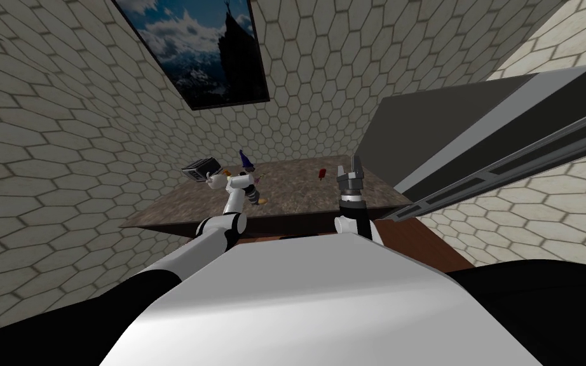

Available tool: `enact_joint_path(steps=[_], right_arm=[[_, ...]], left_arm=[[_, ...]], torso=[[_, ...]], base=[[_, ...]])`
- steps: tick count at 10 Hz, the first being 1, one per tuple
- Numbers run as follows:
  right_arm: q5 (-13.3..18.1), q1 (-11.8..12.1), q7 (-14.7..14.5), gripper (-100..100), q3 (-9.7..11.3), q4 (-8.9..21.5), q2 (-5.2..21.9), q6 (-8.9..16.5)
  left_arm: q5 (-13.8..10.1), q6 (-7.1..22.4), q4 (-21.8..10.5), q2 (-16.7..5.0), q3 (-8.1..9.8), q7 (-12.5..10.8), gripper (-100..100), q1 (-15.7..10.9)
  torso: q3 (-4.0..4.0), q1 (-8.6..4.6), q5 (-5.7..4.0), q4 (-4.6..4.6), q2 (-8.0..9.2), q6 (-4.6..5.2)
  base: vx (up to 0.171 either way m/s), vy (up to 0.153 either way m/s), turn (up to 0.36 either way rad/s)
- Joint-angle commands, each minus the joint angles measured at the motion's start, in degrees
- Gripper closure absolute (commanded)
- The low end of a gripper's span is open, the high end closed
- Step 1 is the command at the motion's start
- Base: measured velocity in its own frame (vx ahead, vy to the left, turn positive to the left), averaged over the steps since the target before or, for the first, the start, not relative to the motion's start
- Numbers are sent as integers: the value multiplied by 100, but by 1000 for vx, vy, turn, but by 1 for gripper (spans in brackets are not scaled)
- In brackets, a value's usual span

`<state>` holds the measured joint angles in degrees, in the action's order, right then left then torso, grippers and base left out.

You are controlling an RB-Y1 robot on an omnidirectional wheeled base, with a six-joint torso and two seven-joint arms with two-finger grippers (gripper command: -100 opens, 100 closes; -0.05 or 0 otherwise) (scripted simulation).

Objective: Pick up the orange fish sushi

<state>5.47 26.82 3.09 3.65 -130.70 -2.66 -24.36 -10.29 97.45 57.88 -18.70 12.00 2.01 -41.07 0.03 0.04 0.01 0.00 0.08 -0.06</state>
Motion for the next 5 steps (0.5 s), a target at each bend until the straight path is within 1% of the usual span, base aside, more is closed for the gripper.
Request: enact_joint_path(steps=[1, 2, 3, 4, 5], right_arm=[[0, 0, 0, 0, 0, 0, 0, 0], [0, 0, 0, 0, 0, 0, 0, 0], [0, 0, 0, 0, 0, 0, 0, 0], [0, 0, 0, 0, 0, 0, 0, 0], [0, 0, 0, 0, 0, 0, 0, 0]], left_arm=[[0, 0, 0, 0, 0, 0, 0, 0], [-10, 198, 89, -52, 21, -3, 100, -107], [-15, 281, 136, -71, 30, -4, 100, -141], [-12, 184, 78, -57, 23, 1, 100, -115], [-12, 200, 75, -63, 26, 3, 0, -127]], torso=[[0, 0, 0, 0, 0, 0], [0, 0, 0, 0, 0, 0], [4, -4, -3, 4, 4, 0], [6, -8, -4, 4, 9, 0], [4, -5, -1, 2, 7, 0]], base=[[0, 0, 0], [-11, -10, 11], [-23, -15, 10], [-10, -6, 1], [0, 0, 0]])
